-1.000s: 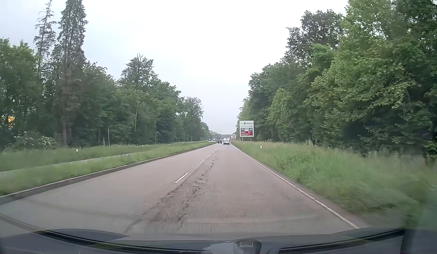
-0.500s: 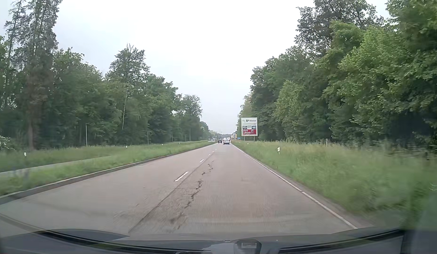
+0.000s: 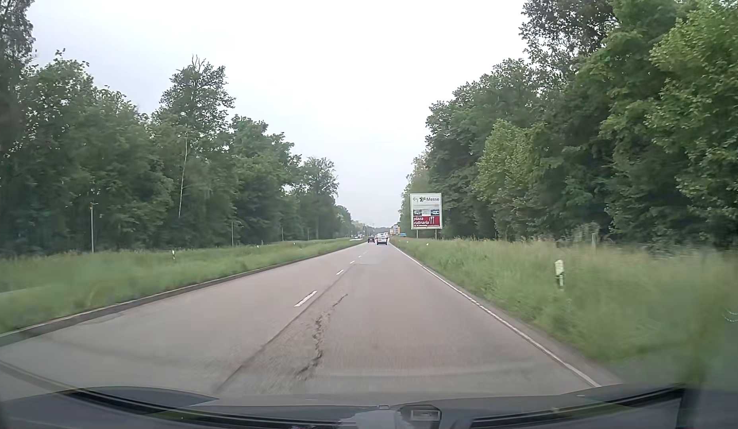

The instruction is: Follow the waypoints while adhering to traffic rules and regulations

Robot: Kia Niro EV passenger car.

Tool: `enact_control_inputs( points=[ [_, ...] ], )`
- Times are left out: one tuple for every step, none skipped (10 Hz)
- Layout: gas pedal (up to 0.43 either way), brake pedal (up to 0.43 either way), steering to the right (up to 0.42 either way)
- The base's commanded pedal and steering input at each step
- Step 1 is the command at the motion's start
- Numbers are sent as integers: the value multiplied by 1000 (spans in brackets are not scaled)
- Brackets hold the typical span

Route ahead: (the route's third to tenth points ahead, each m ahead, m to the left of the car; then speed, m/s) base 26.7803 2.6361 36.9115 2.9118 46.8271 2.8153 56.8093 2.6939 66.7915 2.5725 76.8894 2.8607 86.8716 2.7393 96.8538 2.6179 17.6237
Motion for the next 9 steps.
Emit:
enact_control_inputs(
  points=[
    [157, 0, 0],
    [157, 0, 0],
    [157, 0, 0],
    [157, 0, 0],
    [157, 0, 0],
    [157, 0, 0],
    [157, 0, 0],
    [157, 0, 0],
    [157, 0, 0]
  ],
)
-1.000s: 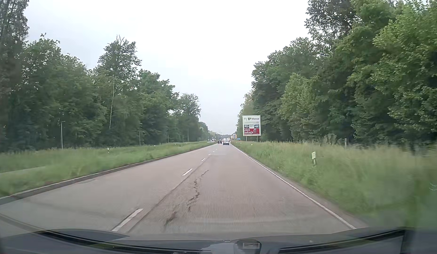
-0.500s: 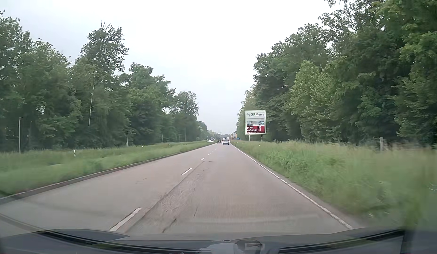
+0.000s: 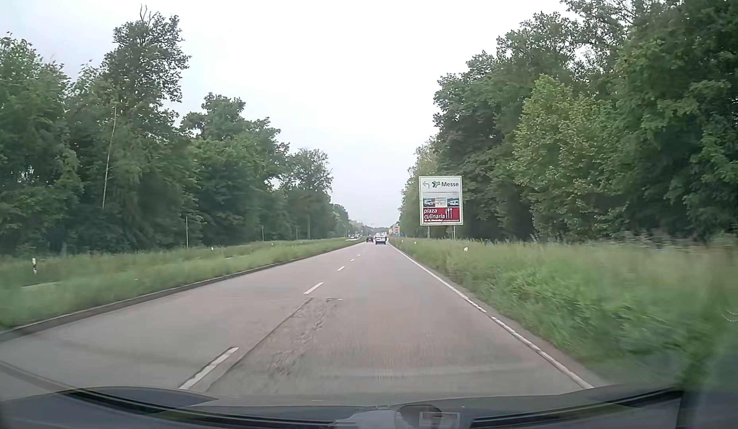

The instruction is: Follow the waypoints while adhering to traffic rules and regulations

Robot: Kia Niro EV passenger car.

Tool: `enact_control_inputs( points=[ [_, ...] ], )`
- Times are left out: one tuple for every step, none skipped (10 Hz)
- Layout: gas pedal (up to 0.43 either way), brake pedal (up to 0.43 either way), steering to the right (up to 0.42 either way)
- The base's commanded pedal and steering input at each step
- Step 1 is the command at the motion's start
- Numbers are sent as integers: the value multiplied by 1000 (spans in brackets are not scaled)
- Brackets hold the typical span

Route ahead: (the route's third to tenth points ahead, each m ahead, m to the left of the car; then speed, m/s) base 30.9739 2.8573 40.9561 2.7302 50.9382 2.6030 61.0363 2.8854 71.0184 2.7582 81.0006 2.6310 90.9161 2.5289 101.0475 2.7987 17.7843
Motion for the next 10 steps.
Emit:
enact_control_inputs(
  points=[
    [157, 0, 0],
    [157, 0, 0],
    [157, 0, 0],
    [157, 0, 0],
    [157, 0, 0],
    [157, 0, 0],
    [157, 0, 0],
    [157, 0, 0],
    [157, 0, -1],
    [157, 0, -1]
  ],
)
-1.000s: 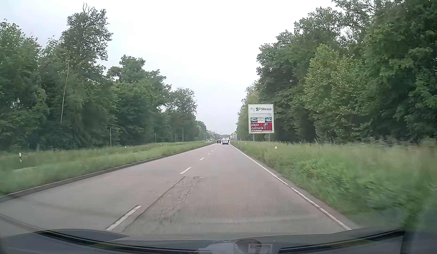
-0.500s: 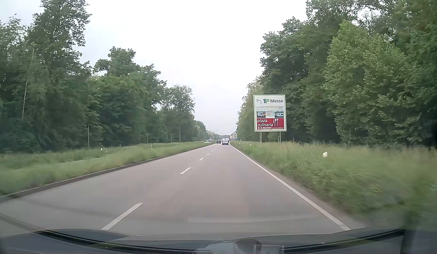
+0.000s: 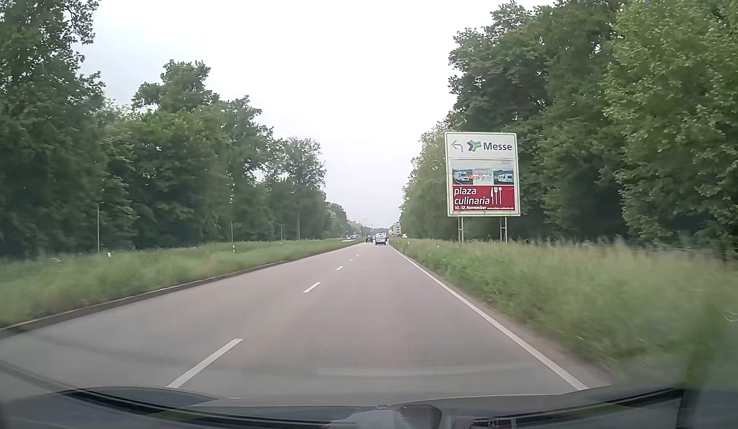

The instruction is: Follow the waypoints while adhering to traffic rules and regulations

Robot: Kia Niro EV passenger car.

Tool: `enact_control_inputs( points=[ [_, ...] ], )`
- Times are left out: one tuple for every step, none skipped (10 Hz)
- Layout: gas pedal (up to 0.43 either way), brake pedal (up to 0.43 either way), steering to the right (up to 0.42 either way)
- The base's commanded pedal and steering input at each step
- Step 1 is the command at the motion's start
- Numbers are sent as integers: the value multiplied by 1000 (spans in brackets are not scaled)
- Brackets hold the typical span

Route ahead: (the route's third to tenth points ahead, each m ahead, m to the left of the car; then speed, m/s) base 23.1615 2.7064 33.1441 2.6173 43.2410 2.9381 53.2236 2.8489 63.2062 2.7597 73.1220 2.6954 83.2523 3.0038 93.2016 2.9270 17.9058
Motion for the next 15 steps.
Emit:
enact_control_inputs(
  points=[
    [157, 0, 0],
    [157, 0, -1],
    [157, 0, 0],
    [157, 0, -1],
    [157, 0, 0],
    [157, 0, -1],
    [157, 0, -1],
    [157, 0, -1],
    [157, 0, 0],
    [157, 0, 0],
    [150, 0, -1],
    [150, 0, -1],
    [150, 0, 0],
    [150, 0, -1],
    [150, 0, -1]
  ],
)
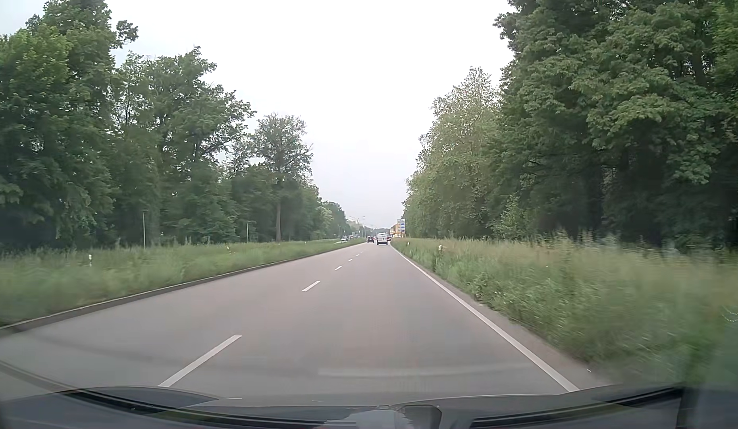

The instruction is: Follow the waypoints while adhering to traffic rules and regulations

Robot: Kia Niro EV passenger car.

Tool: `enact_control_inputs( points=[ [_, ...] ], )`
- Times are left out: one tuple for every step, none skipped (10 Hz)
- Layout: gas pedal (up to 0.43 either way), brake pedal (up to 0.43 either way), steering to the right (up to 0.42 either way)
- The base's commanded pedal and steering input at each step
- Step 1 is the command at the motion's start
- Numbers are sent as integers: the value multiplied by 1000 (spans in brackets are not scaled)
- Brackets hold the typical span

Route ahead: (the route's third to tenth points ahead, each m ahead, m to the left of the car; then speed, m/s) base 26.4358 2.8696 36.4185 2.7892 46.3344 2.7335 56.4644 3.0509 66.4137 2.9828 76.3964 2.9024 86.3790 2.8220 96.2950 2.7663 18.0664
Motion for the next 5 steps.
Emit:
enact_control_inputs(
  points=[
    [150, 0, -1],
    [150, 0, -1],
    [150, 0, -1],
    [150, 0, 0],
    [150, 0, -1]
  ],
)
